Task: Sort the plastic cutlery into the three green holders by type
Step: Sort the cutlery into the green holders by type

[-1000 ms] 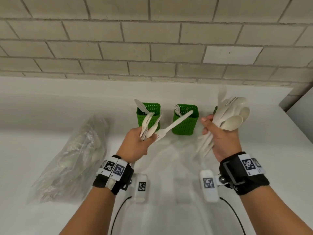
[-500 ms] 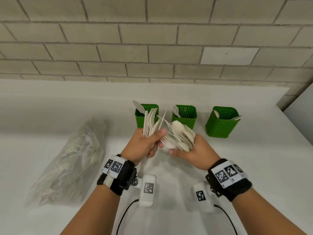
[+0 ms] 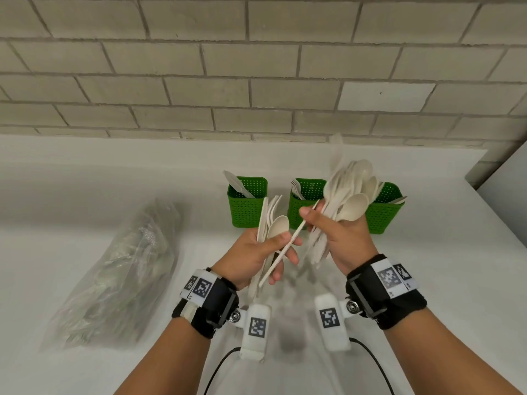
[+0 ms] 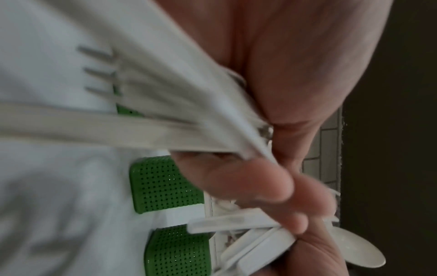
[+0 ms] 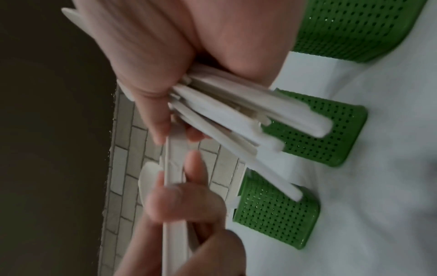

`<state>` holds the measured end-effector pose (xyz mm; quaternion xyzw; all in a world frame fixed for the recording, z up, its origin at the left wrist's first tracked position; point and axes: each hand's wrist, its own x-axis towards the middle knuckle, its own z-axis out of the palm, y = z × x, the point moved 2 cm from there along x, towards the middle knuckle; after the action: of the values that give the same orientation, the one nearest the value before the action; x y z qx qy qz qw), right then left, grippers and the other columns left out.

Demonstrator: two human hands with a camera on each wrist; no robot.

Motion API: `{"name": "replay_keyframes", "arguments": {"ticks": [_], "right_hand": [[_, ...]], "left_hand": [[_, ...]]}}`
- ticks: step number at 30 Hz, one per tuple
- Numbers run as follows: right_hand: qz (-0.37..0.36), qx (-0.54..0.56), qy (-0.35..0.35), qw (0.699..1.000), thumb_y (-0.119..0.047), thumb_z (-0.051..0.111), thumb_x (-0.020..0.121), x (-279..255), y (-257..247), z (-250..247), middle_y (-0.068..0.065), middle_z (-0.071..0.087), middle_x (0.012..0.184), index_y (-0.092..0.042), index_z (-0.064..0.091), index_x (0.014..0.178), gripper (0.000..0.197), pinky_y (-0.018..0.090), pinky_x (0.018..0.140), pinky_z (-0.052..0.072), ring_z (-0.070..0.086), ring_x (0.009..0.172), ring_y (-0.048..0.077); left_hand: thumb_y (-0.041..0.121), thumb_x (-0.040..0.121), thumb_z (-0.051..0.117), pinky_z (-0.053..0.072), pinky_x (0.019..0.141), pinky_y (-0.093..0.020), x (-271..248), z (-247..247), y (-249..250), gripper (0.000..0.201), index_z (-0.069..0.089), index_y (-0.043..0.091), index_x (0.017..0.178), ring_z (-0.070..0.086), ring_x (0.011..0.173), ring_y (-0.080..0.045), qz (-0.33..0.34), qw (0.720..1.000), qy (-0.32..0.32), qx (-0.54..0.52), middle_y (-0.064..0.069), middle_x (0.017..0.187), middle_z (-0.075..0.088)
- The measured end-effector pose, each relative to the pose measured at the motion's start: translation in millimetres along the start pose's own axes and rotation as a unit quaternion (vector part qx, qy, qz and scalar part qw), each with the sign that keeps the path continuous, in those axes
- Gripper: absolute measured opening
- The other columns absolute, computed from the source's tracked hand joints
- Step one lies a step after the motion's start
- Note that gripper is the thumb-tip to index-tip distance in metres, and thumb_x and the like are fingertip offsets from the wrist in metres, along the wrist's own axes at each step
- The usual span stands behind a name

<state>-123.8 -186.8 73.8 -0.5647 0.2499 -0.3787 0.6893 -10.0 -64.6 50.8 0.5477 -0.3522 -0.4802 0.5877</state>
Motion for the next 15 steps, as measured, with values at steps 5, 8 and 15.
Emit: {"name": "replay_keyframes", "arguments": {"ticks": [5,8,15], "right_hand": [[0.063,0.097,0.027,0.993,0.002,0.072,0.078,-2.5,2.7,5.3,0.005,0.064,0.069,-0.010,0.061,0.088,0.019,0.031,0.061,0.052,0.063,0.064,0.017],[0.111,0.117,-0.020,0.987,-0.003,0.071,0.078,-11.0,6.5,13.3,0.011,0.064,0.066,-0.005,0.063,0.090,0.015,0.034,0.056,0.055,0.062,0.056,0.024],[0.027,0.007,-0.006,1.000,-0.005,0.077,0.075,-3.1,-0.9,-2.4,0.004,0.057,0.057,-0.007,0.063,0.078,0.014,0.032,0.055,0.048,0.052,0.050,0.019]], "left_hand": [[0.025,0.093,0.058,0.027,0.041,-0.022,1.7,2.6,0.7,0.032,0.064,-0.007,0.091,0.037,0.037,-0.013,0.039,0.997,0.065,0.028,-0.001,0.059,0.057],[0.017,0.098,0.054,0.030,0.039,-0.020,3.5,10.0,3.7,0.024,0.062,0.006,0.077,0.043,0.037,-0.010,0.048,0.994,0.079,0.064,0.003,0.051,0.058],[0.028,0.092,0.064,0.029,0.036,-0.021,7.1,-1.9,-6.6,0.024,0.069,0.004,0.091,0.060,0.053,-0.019,0.003,0.989,0.136,0.063,-0.005,0.078,0.066]]}}
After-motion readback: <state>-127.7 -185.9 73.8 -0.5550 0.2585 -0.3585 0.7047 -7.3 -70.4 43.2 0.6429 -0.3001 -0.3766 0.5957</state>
